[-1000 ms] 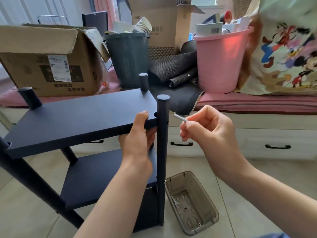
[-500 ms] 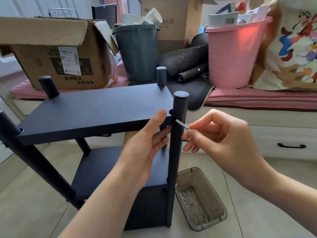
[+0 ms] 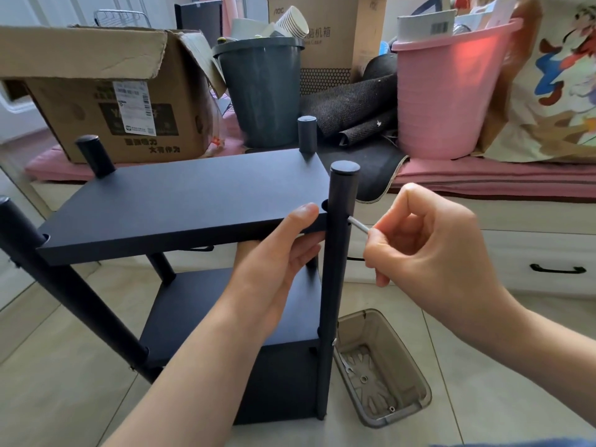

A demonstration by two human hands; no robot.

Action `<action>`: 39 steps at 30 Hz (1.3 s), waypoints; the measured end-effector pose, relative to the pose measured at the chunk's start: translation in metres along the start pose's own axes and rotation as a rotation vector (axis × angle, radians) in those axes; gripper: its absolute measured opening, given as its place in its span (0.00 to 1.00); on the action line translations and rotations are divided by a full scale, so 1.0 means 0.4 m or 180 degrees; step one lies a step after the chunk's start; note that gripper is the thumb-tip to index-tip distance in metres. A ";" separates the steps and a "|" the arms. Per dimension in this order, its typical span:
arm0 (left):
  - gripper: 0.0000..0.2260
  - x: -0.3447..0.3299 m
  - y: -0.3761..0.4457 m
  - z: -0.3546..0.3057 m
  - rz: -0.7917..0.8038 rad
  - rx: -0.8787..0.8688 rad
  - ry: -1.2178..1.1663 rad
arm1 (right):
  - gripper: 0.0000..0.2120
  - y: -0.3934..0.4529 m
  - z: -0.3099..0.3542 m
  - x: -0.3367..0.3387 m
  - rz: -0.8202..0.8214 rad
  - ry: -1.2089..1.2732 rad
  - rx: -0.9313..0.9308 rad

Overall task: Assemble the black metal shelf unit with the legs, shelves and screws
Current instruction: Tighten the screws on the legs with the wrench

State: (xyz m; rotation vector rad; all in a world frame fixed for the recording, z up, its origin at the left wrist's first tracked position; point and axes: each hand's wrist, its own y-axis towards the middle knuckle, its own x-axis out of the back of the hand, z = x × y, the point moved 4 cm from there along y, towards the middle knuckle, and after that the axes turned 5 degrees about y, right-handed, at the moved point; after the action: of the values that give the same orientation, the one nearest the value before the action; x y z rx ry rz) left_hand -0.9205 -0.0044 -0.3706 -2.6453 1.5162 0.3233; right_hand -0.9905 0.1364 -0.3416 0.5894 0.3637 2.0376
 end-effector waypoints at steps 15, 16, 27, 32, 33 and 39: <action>0.12 0.009 0.003 0.017 0.0043 -0.0191 -0.0151 | 0.08 -0.002 -0.013 -0.001 0.0166 0.0238 -0.0085; 0.11 0.009 0.002 0.019 0.0007 -0.0202 -0.0165 | 0.08 0.002 -0.013 0.001 0.0172 0.0257 -0.0090; 0.23 -0.007 -0.017 0.002 0.0140 -0.0266 0.0243 | 0.05 0.018 -0.020 -0.013 0.0412 0.0867 -0.0299; 0.22 -0.005 -0.015 0.004 0.0077 -0.0269 0.0216 | 0.05 0.021 -0.024 -0.016 0.0455 0.1119 -0.0561; 0.22 -0.005 -0.014 0.005 0.0089 -0.0261 0.0209 | 0.08 0.021 -0.027 -0.017 0.0458 0.1175 -0.0665; 0.21 -0.002 -0.007 0.011 0.0079 -0.0272 0.0112 | 0.10 0.022 -0.026 -0.010 0.0303 0.1094 -0.0570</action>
State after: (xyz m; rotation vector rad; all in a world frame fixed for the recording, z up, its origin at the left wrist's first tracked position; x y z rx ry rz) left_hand -0.9192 -0.0018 -0.3750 -2.7126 1.5815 0.3526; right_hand -1.0008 0.1284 -0.3473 0.1473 0.3538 2.2376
